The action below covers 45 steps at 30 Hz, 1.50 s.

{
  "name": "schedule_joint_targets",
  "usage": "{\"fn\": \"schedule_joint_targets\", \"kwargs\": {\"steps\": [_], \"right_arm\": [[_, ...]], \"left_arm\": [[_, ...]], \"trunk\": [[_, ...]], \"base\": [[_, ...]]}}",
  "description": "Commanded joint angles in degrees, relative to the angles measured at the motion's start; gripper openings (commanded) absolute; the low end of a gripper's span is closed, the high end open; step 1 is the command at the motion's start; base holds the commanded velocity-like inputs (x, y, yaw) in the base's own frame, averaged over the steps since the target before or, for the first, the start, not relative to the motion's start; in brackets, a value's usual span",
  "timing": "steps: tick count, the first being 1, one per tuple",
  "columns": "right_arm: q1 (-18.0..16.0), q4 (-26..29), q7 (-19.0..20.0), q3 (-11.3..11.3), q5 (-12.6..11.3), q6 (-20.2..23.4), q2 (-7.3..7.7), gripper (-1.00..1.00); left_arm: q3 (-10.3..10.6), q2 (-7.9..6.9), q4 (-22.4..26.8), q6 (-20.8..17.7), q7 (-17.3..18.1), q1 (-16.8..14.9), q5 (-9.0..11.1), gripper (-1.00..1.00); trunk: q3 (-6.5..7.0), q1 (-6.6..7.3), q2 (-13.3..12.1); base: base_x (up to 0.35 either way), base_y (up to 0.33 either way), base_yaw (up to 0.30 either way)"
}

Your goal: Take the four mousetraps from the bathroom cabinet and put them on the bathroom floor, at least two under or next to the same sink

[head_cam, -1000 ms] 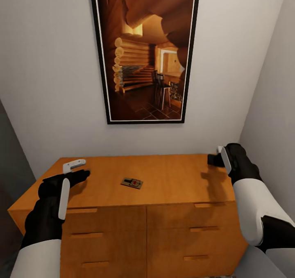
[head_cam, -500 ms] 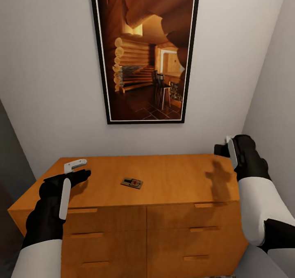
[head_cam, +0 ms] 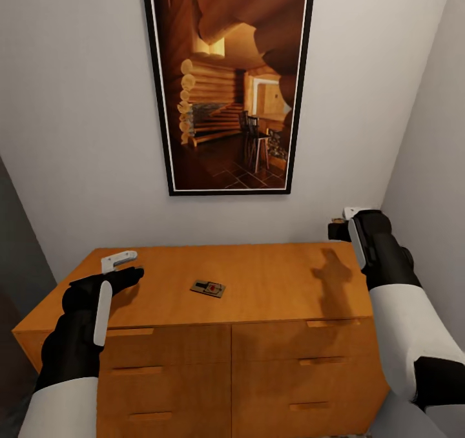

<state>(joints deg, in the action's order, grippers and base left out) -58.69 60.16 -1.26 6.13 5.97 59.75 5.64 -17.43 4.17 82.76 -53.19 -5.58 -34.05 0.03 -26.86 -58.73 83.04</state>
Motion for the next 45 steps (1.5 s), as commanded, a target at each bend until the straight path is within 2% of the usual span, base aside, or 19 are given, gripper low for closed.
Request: {"fn": "schedule_joint_targets", "kwargs": {"steps": [1,8,33,38,43,45], "right_arm": [[0.3,0.1,0.3,0.0,0.3,0.2,-0.04,-1.0],[1.3,0.2,0.6,-0.1,0.3,0.2,-0.15,-1.0],[1.7,-0.6,0.6,-0.1,0.2,0.2,-0.17,-1.0],[1.7,-0.6,0.7,0.0,0.3,0.2,-0.01,-1.0],[1.7,-0.6,1.0,0.0,0.2,0.2,0.35,-1.0],[1.7,-0.6,1.6,0.0,0.2,0.2,0.45,-1.0]], "left_arm": [[-0.1,0.04,0.0,-0.2,-0.1,-0.1,0.0,1.0],[-0.1,0.05,0.0,-0.2,-0.1,-0.1,0.1,1.0],[0.0,0.07,-0.1,-0.2,-0.2,-0.1,-0.5,1.0],[0.1,0.22,-0.5,-0.3,-0.3,-0.1,-0.4,1.0],[3.2,0.23,-1.5,-2.8,-0.2,-0.1,-0.3,1.0],[5.6,0.21,-1.8,-4.6,-0.2,-0.1,-0.4,1.0]], "trunk": [[-0.07,0.0,0.0],[-0.07,0.0,0.0],[-0.07,0.0,0.0],[-0.07,0.0,0.0],[-0.07,0.0,0.0],[-0.07,0.0,0.0]], "base": [[0.0,0.0,0.0],[0.0,0.0,0.137],[0.0,0.0,0.263],[0.0,0.0,0.07],[0.0,0.0,0.006],[0.0,0.0,0.001]]}}
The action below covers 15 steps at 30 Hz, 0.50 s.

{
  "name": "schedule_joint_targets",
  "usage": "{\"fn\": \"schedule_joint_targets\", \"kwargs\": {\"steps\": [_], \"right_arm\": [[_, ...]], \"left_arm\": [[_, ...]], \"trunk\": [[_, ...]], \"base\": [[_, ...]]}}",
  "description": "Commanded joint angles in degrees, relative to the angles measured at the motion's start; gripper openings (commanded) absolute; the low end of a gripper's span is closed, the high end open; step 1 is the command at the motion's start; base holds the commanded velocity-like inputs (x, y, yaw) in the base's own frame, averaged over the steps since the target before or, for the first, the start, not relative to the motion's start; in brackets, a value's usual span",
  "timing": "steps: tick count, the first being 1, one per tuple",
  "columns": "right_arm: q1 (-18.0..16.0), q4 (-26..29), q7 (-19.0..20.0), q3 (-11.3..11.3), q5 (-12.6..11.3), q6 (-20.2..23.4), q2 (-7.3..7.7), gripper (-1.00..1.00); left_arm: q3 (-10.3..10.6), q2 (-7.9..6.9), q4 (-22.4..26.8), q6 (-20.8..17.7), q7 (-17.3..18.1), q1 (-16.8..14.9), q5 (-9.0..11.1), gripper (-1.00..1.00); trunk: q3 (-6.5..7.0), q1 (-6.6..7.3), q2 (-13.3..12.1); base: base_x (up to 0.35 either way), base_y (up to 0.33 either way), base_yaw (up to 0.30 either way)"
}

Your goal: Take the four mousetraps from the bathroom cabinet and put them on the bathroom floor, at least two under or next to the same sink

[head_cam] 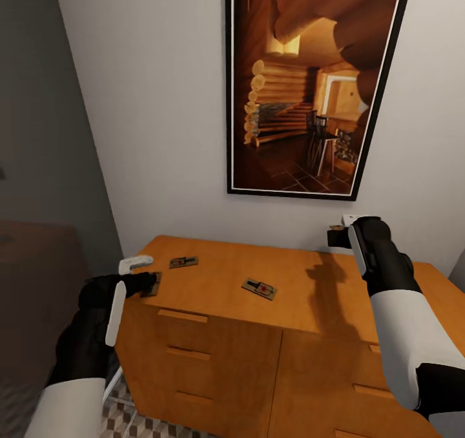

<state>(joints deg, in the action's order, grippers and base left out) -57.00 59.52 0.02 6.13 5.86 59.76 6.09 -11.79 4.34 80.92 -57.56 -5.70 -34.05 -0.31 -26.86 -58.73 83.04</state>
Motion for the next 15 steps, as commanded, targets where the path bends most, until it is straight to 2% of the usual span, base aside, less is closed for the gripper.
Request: {"fn": "schedule_joint_targets", "kwargs": {"steps": [1,5,15], "right_arm": [[0.0,0.0,0.5,0.0,0.4,0.2,0.02,-1.0],[0.0,0.0,1.0,0.0,0.4,0.2,0.13,-1.0],[0.0,-0.1,1.1,0.0,0.4,0.2,0.15,-1.0]], "left_arm": [[1.0,0.01,0.0,-0.7,-0.1,-0.1,-0.2,1.0],[2.4,-0.08,-0.1,-1.5,-0.1,-0.1,-0.3,1.0],[2.8,-0.12,-0.1,-1.7,-0.2,-0.1,-0.6,1.0]], "trunk": [[-0.07,0.0,0.0],[-0.07,0.0,0.0],[-0.07,0.0,0.0]], "base": [[0.0,0.0,0.0],[0.0,0.0,0.0],[0.0,0.0,0.0]]}}
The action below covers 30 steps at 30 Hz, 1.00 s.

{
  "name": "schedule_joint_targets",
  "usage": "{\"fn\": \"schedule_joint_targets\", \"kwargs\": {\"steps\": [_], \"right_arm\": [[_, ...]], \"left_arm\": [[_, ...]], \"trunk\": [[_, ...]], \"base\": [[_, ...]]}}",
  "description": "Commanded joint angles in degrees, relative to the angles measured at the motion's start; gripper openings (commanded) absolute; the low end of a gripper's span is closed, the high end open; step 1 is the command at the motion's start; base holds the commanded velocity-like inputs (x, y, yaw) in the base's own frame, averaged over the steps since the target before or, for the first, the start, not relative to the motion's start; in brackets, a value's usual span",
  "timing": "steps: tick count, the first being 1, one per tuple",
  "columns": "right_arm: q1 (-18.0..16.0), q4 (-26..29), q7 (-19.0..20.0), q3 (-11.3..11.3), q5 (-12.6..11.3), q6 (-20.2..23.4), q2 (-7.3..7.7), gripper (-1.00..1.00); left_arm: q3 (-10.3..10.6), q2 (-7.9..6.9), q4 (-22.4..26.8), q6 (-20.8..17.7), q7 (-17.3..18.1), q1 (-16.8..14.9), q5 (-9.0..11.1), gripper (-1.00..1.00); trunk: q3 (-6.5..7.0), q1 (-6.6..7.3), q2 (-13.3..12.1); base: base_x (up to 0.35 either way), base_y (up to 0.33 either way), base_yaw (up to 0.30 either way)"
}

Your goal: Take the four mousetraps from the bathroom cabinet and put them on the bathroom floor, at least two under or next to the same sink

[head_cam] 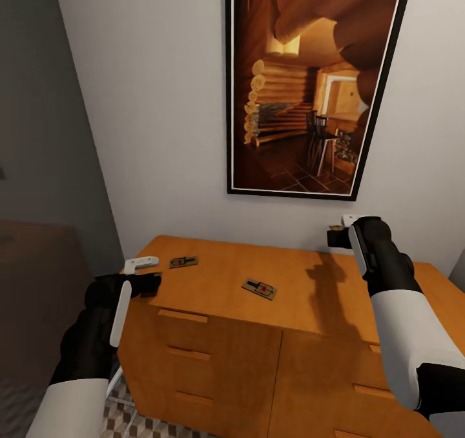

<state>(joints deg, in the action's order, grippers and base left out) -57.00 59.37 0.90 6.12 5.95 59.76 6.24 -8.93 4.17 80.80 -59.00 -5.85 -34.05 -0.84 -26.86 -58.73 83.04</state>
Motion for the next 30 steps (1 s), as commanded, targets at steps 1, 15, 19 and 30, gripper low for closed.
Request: {"fn": "schedule_joint_targets", "kwargs": {"steps": [1,15,19,30], "right_arm": [[0.0,0.0,0.2,0.0,0.3,0.2,0.0,-1.0],[0.9,0.0,0.2,0.0,0.8,0.2,0.08,-1.0],[1.1,0.0,0.2,0.0,0.6,0.2,0.09,-1.0],[1.2,0.0,0.2,0.0,0.5,0.2,0.17,-1.0]], "left_arm": [[-0.1,0.05,0.0,-0.2,-0.1,0.0,-0.1,1.0],[-0.2,3.48,0.0,-0.3,-0.9,0.0,-10.1,1.0],[-0.2,4.28,-0.1,-0.3,-0.9,0.0,-12.3,1.0],[-0.3,4.84,-0.2,-0.4,-0.9,-0.1,-13.1,1.0]], "trunk": [[-0.07,0.0,0.0],[-0.07,0.0,0.0],[-0.07,0.0,0.0],[-0.07,0.0,0.0]], "base": [[0.0,0.0,0.0],[0.0,0.0,0.0],[0.0,0.0,0.0],[0.0,0.0,0.0]]}}
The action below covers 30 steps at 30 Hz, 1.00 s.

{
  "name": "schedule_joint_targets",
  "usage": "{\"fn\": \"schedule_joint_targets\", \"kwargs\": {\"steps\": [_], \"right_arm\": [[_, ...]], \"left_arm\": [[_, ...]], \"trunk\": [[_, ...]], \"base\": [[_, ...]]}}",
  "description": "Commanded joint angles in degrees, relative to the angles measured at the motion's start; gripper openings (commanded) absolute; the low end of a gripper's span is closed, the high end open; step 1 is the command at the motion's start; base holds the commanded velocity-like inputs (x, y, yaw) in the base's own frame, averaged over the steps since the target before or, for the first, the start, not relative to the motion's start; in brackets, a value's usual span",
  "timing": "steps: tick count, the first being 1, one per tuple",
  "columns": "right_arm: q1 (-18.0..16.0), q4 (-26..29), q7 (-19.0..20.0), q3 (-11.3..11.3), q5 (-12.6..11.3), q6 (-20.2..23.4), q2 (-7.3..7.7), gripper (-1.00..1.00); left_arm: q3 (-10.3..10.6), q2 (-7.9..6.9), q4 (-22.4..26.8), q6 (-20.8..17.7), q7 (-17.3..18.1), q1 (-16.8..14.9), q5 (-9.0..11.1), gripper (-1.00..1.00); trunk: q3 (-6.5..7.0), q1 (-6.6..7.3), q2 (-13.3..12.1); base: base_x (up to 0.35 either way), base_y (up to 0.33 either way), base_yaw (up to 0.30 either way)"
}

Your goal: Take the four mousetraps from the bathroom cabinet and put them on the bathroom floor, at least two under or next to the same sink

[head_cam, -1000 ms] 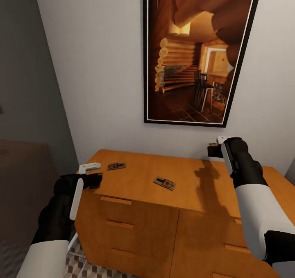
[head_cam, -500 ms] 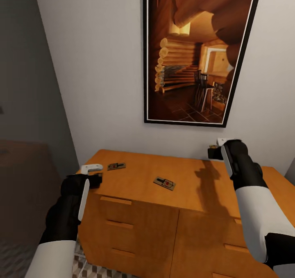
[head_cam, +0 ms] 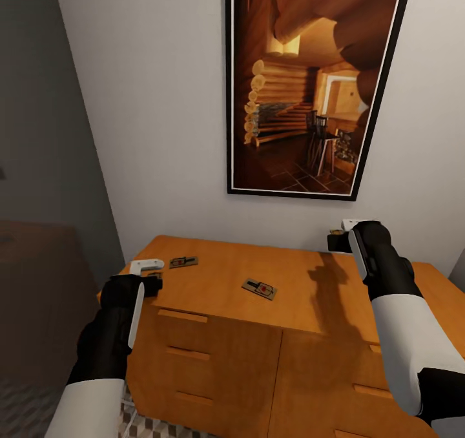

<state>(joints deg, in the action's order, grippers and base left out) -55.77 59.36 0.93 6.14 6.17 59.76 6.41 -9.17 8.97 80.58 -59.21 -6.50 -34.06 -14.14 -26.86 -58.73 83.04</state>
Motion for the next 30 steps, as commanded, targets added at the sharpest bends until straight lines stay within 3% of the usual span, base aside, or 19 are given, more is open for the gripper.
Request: {"fn": "schedule_joint_targets", "kwargs": {"steps": [1,22,30], "right_arm": [[0.0,0.0,0.2,0.0,0.2,0.2,0.0,-1.0],[0.7,0.0,0.2,0.0,0.5,0.2,-0.52,-1.0],[0.9,1.0,0.1,-0.1,0.9,0.2,0.35,-1.0]], "left_arm": [[-0.1,0.07,0.0,-0.2,-0.3,0.0,0.2,1.0],[0.3,0.63,-0.6,-0.1,0.0,-0.1,0.5,1.0],[0.4,0.69,-0.6,-0.1,0.0,-0.1,1.1,1.0]], "trunk": [[-0.07,0.0,0.0],[-0.07,0.0,0.0],[-0.07,0.0,0.0]], "base": [[0.0,0.0,0.0],[0.0,0.0,0.0],[0.0,0.0,0.0]]}}
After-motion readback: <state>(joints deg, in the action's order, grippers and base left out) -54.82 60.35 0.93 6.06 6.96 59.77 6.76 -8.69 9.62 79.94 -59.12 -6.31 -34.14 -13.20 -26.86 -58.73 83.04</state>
